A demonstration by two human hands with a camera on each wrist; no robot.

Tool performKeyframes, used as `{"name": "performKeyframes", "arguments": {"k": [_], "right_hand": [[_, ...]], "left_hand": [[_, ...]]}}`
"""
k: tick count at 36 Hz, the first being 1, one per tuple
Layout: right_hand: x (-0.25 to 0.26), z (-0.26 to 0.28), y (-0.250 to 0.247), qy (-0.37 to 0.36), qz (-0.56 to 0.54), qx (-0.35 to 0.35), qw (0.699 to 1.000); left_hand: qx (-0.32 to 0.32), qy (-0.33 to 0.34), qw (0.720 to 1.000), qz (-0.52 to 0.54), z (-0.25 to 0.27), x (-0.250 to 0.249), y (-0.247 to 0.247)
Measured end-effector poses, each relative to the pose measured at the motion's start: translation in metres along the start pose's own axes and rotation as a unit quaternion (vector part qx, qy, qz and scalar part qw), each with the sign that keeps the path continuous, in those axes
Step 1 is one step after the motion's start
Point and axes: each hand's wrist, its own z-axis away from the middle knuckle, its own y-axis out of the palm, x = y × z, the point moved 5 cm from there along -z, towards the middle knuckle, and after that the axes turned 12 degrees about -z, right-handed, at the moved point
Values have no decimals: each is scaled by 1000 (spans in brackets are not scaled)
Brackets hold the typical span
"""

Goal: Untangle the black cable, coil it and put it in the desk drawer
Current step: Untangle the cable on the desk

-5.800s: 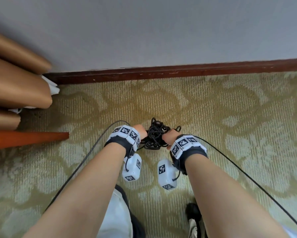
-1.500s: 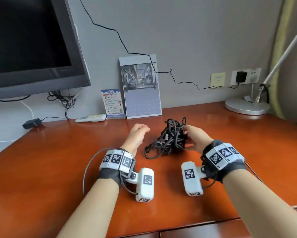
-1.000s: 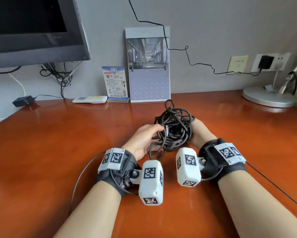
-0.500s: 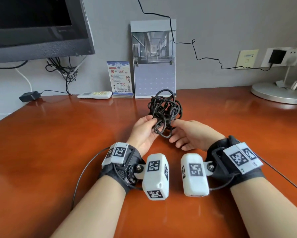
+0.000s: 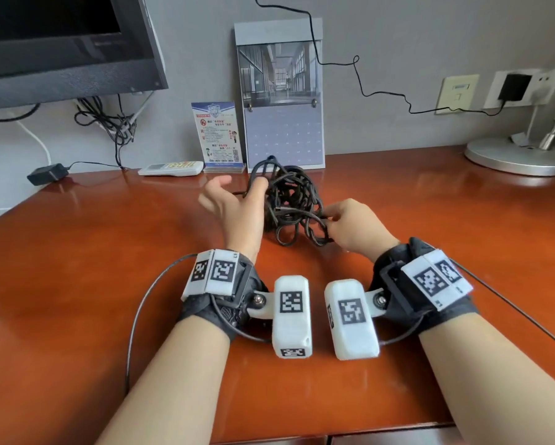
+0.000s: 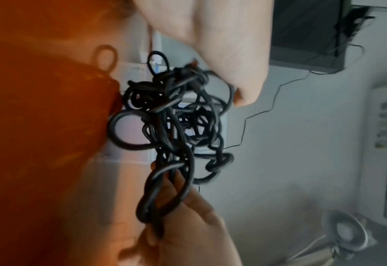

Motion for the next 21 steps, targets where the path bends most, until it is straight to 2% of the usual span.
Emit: {"name": "performKeyframes", "arguments": {"k": [4,7,11,13,16,17,18,19,21], "right_hand": [[11,3,-3,-63,74,-18,995],[16,3,-4,-85,112,-23,990],[16,3,-5,-97,123,-30,987],[15,2,-7,-95,107,-40,989],[15,3,-9,-95,76,-57,991],[15,3,-9,-94,64,-61,992],[15,3,-9,-91,52,-65,992],[14,3,-9,-85,40,-68,993],[13,3,-10,-76,14,-78,994]], "left_hand": [[-12,131,989,-62,-8,-17,-9],[-9,236,945,-227,-13,-29,-9],[102,298,899,-303,-16,-45,-1],[170,351,843,-371,-13,-55,7],[267,397,726,-493,-2,-62,21],[288,408,697,-514,1,-62,24],[298,419,677,-526,4,-62,28],[297,426,671,-529,5,-61,29],[276,426,692,-514,2,-62,27]]}}
